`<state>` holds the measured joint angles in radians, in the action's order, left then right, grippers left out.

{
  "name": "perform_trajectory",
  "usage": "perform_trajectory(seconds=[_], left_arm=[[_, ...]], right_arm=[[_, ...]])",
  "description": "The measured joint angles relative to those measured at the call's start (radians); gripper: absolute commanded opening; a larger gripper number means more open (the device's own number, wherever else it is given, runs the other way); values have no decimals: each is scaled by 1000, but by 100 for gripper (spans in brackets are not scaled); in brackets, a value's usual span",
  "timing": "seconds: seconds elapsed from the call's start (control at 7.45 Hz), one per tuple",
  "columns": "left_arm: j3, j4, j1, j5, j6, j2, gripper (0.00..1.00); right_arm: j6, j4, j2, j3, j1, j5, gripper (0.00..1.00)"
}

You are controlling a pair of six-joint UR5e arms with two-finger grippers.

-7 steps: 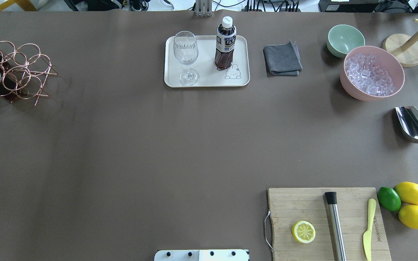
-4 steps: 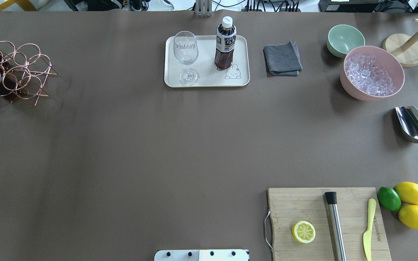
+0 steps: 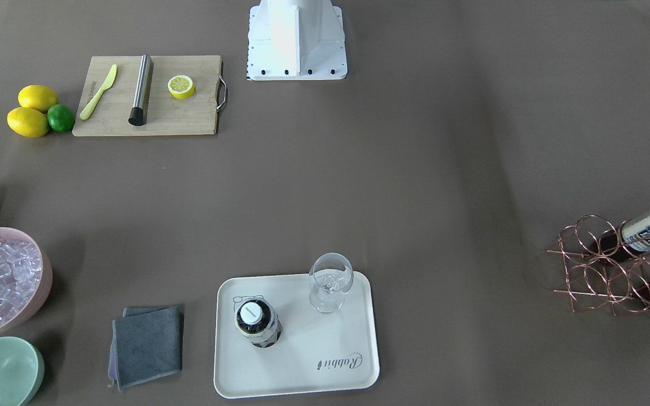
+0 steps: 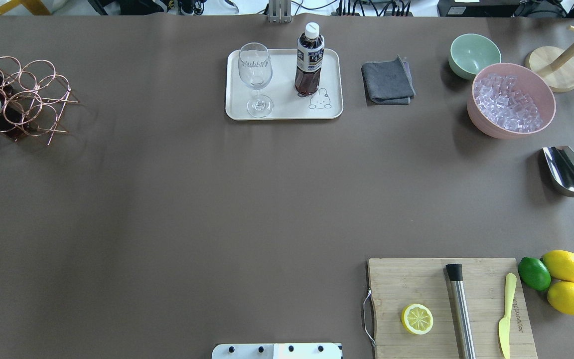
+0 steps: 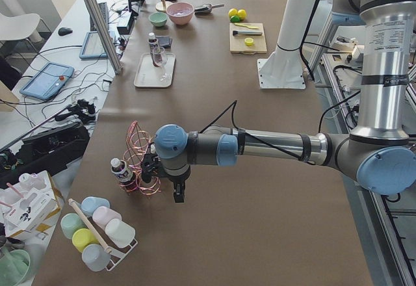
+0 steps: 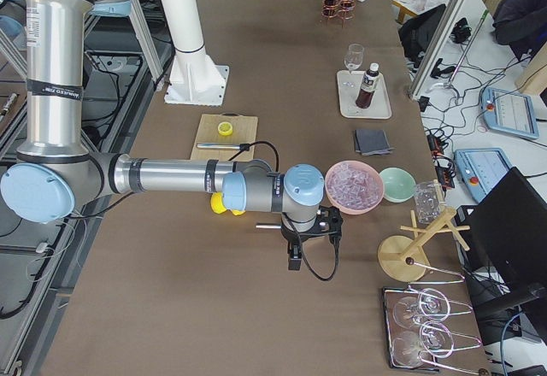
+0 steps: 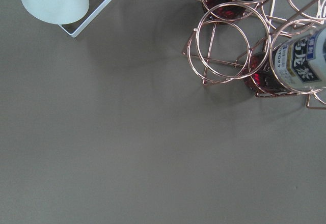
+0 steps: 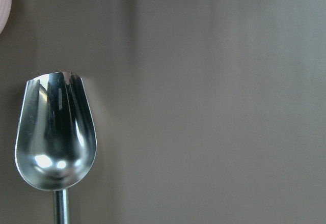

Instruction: Take tea from basket to plate

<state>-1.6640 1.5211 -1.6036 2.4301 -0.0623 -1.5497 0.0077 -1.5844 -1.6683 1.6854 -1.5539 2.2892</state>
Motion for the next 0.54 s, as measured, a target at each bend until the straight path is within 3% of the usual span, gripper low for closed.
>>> perform_trajectory(seconds=[0.54], left_arm=[[-14,-60,1,0,88,-14,99]], right_arm=[[-6,13,30,-43,1,-4,100]])
